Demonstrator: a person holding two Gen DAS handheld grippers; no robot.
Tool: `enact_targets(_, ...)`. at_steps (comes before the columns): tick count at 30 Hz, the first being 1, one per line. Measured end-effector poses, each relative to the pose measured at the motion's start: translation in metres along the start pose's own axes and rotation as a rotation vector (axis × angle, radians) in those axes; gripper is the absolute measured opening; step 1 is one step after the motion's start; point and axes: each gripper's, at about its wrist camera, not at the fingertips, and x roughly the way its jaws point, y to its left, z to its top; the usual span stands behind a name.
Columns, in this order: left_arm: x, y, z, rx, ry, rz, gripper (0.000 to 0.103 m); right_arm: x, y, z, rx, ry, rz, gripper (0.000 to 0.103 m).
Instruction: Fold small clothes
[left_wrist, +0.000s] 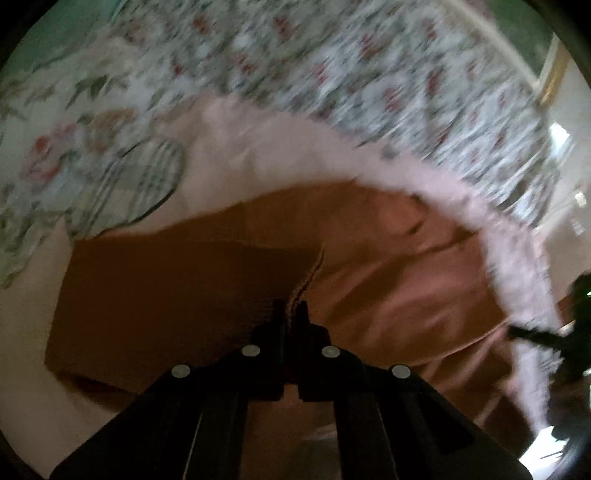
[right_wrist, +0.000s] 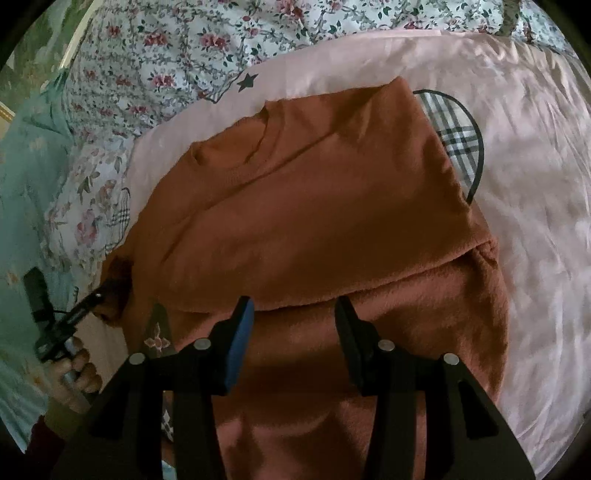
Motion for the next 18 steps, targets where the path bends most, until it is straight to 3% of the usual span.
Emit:
enact_targets(5,0.011,-0.081,0.028,0.082,-0.038,-0.174,0.002,-0.002,-0.013,0.011,0.036,-0.021,0.023,0.047)
enact_targets(9,0.053,-0.155,0.037,0.162,0.000,-0.274,0.002,-0.008,-0.032,0.020,0.088,-0.046,0.018,0.047)
enact_targets(13,0.104,-0.210,0.032,0.198,0.073,-0.337,0.002,-0.021,-0.057,0.026,0.131,-0.076,0.007,0.047)
enact_targets(18,0.163,-0.253,0.011,0.248,0.179,-0.329,0.002,-0.030,-0.094,0.029,0.193,-0.085,-0.007,0.047)
